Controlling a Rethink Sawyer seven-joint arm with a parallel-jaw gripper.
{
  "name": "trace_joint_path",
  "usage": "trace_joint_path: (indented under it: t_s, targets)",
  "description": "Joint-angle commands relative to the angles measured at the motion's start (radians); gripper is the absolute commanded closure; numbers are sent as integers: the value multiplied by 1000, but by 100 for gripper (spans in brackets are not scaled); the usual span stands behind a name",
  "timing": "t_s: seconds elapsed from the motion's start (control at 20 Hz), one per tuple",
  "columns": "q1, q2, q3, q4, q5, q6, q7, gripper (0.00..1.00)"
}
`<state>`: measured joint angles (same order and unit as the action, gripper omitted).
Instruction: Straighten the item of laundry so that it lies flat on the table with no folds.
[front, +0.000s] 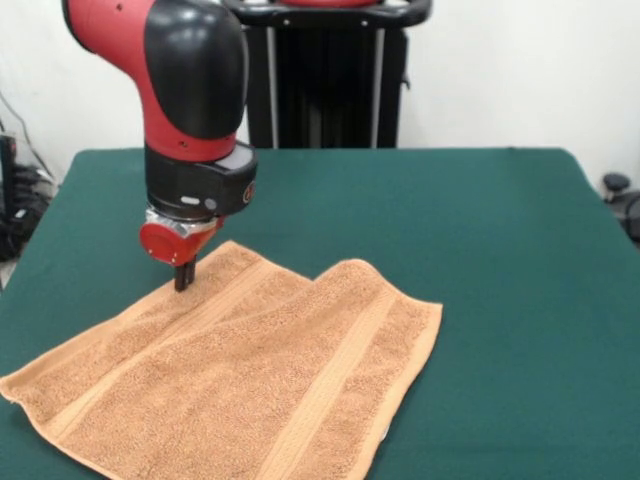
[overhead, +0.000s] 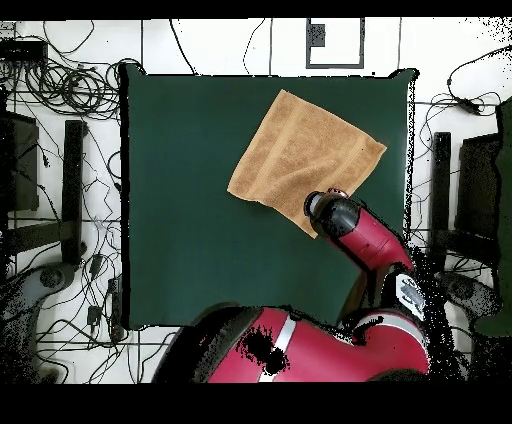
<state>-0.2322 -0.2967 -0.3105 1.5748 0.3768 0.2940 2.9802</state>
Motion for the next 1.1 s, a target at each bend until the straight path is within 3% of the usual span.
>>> trace_joint_path:
  t_s: [0.05,0.45,0.85,1.1]
  targets:
    - [-11,71,150,21,58,26,107,100]
    - [-64,74,203,35,31,-15,68,100]
    - [-90,178,250,-14,16,-133,68,100]
    - [-67,243,228,-69,15,-181,76,100]
